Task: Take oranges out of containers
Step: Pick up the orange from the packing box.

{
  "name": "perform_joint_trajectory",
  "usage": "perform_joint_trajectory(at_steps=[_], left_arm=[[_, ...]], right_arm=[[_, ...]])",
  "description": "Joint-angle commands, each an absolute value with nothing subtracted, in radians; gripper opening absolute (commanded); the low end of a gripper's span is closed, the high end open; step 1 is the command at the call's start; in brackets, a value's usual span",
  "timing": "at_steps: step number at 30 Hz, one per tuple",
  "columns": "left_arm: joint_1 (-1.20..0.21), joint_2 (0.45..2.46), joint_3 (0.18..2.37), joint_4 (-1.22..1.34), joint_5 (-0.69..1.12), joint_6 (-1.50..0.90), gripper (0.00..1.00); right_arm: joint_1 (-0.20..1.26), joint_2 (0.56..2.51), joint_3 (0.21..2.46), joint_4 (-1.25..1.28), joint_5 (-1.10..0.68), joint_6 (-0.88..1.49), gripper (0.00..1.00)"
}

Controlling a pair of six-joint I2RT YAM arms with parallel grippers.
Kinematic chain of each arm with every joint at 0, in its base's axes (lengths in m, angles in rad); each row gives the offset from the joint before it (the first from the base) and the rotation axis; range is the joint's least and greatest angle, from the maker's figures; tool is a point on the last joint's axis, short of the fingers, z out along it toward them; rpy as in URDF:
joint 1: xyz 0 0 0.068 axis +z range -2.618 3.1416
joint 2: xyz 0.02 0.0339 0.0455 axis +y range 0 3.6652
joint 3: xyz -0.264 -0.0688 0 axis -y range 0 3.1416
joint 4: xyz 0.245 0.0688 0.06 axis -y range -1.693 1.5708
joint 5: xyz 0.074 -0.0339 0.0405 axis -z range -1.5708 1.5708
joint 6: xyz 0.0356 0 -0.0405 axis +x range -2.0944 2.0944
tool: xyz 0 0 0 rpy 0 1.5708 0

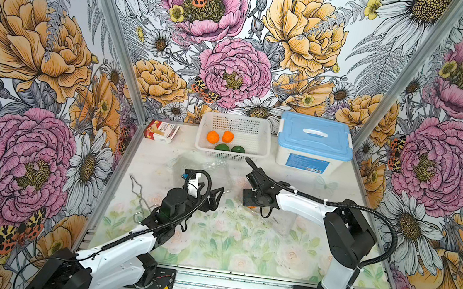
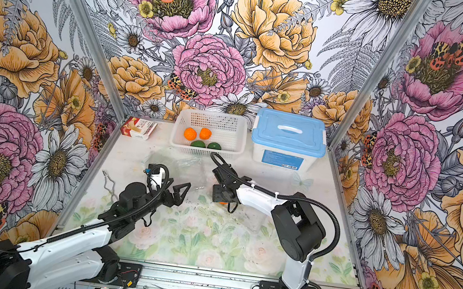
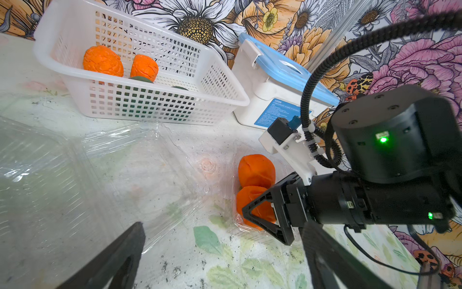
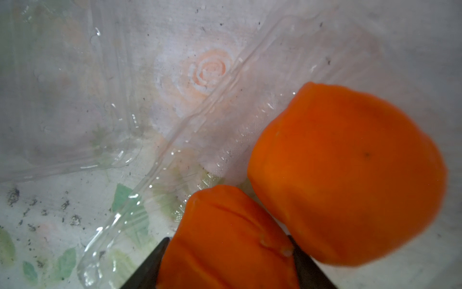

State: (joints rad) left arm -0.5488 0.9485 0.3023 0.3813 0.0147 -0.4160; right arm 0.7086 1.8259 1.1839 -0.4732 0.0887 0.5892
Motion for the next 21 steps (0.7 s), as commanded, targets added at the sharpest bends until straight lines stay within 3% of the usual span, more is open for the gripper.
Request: perform_joint_trajectory(at_steps=[1, 5, 15, 21], left_arm=[[-0.537, 0.954, 0.293, 0.407, 0.003, -0.423, 0.99], [-0.535, 0.953, 0.291, 0.406, 0.000, -0.423, 0.99], [-0.523, 0.963, 0.293, 0.396, -0.005, -0.430, 0.99], [-0.518, 0.964, 0.293, 0.394, -0.006, -0.429, 0.99]], right_arm=[[0.699, 1.818, 1.197, -0.458, 0.129, 0.595, 0.61], [0.699, 1.784, 1.186, -0.453, 0.125, 0.598, 0.55], [0.676, 1.614, 1.185, -0.421, 0.079, 0.585, 0.56], [0.603, 1.633, 1.294, -0.409, 0.028, 0.540, 0.56]])
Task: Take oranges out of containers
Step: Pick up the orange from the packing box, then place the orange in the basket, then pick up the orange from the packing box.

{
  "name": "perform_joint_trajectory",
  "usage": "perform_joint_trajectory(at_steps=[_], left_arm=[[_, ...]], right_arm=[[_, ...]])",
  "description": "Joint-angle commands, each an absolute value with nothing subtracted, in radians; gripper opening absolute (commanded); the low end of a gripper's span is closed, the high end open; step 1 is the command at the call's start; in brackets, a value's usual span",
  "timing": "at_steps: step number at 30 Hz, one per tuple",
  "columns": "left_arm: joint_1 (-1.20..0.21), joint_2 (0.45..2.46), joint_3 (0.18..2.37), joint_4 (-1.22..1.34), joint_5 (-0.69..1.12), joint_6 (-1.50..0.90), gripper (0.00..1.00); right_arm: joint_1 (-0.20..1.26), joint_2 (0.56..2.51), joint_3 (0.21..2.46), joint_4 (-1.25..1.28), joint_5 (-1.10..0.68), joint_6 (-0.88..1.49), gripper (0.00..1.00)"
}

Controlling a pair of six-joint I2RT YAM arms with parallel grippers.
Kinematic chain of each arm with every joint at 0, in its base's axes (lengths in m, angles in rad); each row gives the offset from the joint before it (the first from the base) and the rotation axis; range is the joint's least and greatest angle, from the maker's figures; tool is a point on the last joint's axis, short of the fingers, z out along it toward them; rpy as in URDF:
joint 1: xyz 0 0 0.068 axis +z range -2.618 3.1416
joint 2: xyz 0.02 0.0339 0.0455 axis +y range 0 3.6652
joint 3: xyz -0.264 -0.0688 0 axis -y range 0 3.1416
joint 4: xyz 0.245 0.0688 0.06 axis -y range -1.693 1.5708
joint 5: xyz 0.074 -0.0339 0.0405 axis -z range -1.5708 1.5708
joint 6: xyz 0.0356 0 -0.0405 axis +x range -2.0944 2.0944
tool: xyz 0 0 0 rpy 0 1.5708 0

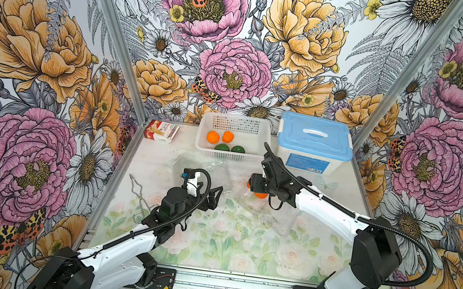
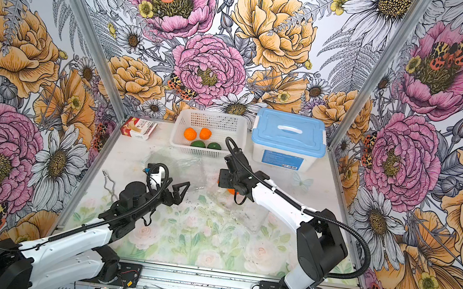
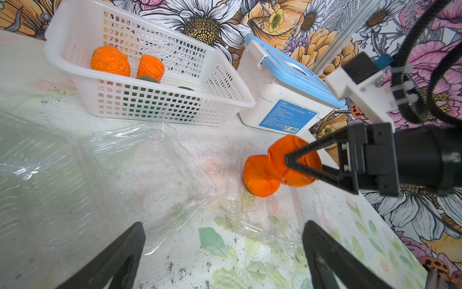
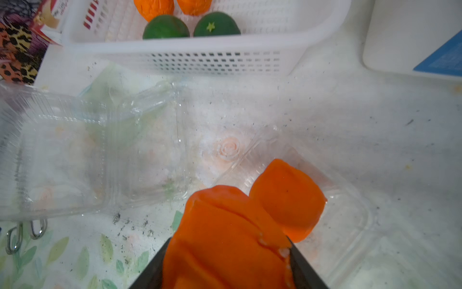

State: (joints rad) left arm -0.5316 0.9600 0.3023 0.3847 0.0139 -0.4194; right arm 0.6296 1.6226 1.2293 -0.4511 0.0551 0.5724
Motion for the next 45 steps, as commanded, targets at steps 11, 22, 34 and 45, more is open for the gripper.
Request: perform_joint_trajectory(at_steps=[11, 22, 34, 45], left_arm=[[-0.503, 0.972, 0.291, 0.386, -0.020, -0.419, 0.99], [-0.490, 0.984, 0.291, 0.386, -0.028, -0.413, 0.99], [-0.487, 0.995, 0.291, 0.387, -0.031, -0.405, 0.99], [-0.487, 0.982, 0.285, 0.393, -0.025, -0.415, 0.99]], right_arm=[[0.454, 1.907, 1.674, -0.404, -0.117, 0.480, 0.55], [0.367, 2.133, 1.899, -0.404, -0.192, 0.465, 0.79], [0.385, 1.958, 1.715, -0.405, -0.104, 0.388, 0.85], [0.531, 1.692, 1.284, -0.401, 0.037, 0.402, 0.83]])
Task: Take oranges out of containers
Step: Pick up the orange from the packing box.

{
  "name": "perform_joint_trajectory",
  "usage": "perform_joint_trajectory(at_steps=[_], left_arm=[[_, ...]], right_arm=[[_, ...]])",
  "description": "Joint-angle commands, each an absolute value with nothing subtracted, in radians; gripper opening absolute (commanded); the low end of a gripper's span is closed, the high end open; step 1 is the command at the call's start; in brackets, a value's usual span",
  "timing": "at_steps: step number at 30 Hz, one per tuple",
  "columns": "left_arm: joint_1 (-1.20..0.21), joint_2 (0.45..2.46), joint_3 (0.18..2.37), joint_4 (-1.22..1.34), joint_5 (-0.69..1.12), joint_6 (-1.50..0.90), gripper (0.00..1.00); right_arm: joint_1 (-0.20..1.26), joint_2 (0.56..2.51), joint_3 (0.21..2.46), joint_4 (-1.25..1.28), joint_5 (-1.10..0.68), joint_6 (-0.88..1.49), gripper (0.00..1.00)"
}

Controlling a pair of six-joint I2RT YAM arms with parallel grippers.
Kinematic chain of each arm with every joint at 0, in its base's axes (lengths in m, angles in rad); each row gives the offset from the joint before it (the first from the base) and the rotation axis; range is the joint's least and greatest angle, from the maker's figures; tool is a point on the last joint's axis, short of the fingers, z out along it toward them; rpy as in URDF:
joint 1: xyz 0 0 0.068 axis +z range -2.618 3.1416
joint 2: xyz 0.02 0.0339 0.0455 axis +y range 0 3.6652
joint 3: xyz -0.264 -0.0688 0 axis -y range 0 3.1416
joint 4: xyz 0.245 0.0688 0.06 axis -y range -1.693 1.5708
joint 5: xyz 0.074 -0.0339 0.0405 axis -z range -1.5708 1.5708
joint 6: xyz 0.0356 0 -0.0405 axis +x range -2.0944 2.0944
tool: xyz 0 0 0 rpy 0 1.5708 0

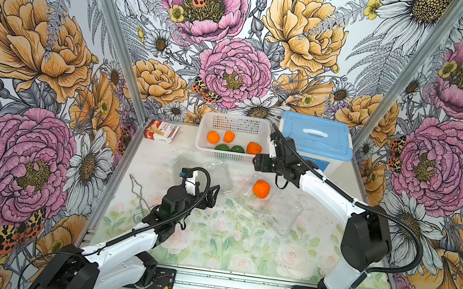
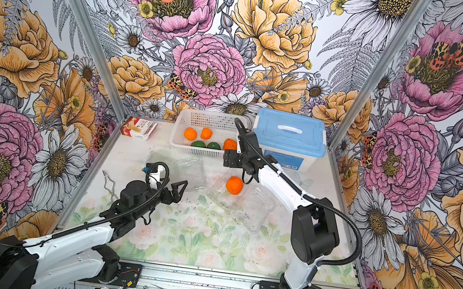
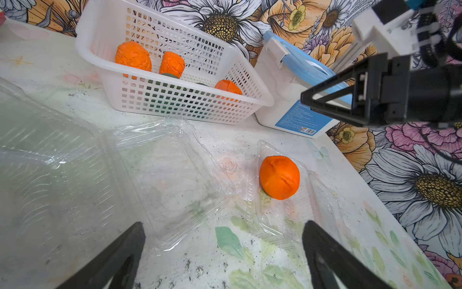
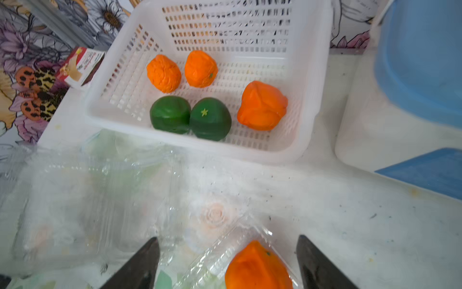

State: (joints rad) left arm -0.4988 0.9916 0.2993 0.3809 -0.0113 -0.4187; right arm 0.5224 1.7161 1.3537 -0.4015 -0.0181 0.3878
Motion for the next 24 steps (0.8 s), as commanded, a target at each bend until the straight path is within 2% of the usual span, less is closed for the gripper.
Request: perform_joint_trajectory(at_steps=[1, 9, 24], left_arm=[[-0.487, 0.984, 0.285, 0.395, -0.022, -0.417, 0.99], [-0.490, 1.010, 0.288, 0.414, 0.000, -0.436, 0.99], [-0.491, 1.040, 0.291, 0.423, 0.002, -0.439, 0.99]], right_arm=[[0.539, 1.679, 1.253, -0.400, 0.042, 0.414, 0.82], [0.551, 1.681, 1.143, -0.395, 0.096, 0.451, 0.78], [0.554, 1.830, 1.184, -0.382, 0.119, 0.446, 0.79]])
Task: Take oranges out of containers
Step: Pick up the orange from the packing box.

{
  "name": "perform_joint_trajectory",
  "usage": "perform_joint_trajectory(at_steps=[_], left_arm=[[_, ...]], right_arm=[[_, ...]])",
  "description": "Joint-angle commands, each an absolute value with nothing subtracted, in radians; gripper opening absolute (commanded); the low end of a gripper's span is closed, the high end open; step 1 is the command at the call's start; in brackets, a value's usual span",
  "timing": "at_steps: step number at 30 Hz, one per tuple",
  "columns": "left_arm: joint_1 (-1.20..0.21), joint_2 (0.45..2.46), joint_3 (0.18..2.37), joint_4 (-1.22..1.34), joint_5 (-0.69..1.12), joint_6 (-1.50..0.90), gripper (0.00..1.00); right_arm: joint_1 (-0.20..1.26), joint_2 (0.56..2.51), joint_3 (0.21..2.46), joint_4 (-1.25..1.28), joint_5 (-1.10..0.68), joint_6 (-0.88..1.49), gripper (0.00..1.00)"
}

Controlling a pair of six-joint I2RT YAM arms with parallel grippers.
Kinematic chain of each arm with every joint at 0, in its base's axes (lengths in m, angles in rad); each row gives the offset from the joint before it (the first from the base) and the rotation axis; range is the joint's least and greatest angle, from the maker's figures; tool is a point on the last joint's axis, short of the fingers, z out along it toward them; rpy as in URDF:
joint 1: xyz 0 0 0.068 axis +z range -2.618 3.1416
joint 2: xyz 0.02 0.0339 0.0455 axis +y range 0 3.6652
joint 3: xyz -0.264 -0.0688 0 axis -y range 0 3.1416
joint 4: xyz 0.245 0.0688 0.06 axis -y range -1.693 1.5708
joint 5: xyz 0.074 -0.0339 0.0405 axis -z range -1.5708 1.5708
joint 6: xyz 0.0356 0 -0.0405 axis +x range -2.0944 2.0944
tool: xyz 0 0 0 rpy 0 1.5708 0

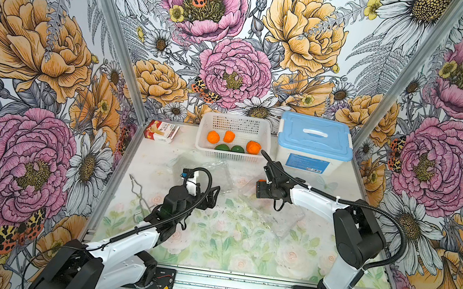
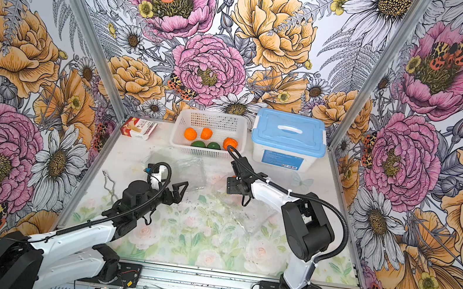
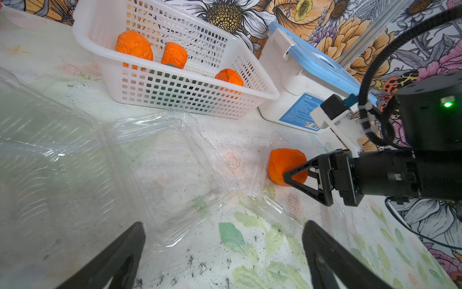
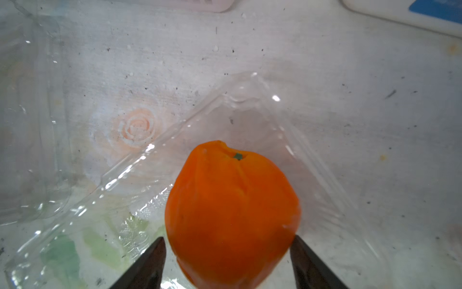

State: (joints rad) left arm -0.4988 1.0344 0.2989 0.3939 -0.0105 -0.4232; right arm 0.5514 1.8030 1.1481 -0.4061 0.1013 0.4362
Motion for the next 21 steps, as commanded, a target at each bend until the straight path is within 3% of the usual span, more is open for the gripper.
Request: perform_joint_trajectory(at_steps=[1, 13, 16, 18, 21], left_arm=[[-0.492, 1.041, 0.291, 0.426, 0.002, -0.440, 0.99], [-0.491, 1.058, 0.293, 0.428, 0.003, -0.440, 0.99], [-0.491, 1.062, 0.296, 0.428, 0.005, -0.440, 0.99], [-0.490, 1.062, 0.296, 0.429, 0.005, -0.440, 0.99], [-0.491, 1.057, 0.294, 0.428, 0.005, -0.441, 0.99]], right_arm=[[0.555, 1.840, 1.189, -0.383, 0.121, 0.445, 0.80], [0.549, 1.903, 1.255, -0.360, 0.206, 0.430, 0.83], [0.548, 1.907, 1.266, -0.358, 0.189, 0.429, 0.75], [0.548, 1.900, 1.260, -0.356, 0.168, 0.435, 0.60], [0.555, 1.867, 1.239, -0.350, 0.153, 0.440, 0.57]])
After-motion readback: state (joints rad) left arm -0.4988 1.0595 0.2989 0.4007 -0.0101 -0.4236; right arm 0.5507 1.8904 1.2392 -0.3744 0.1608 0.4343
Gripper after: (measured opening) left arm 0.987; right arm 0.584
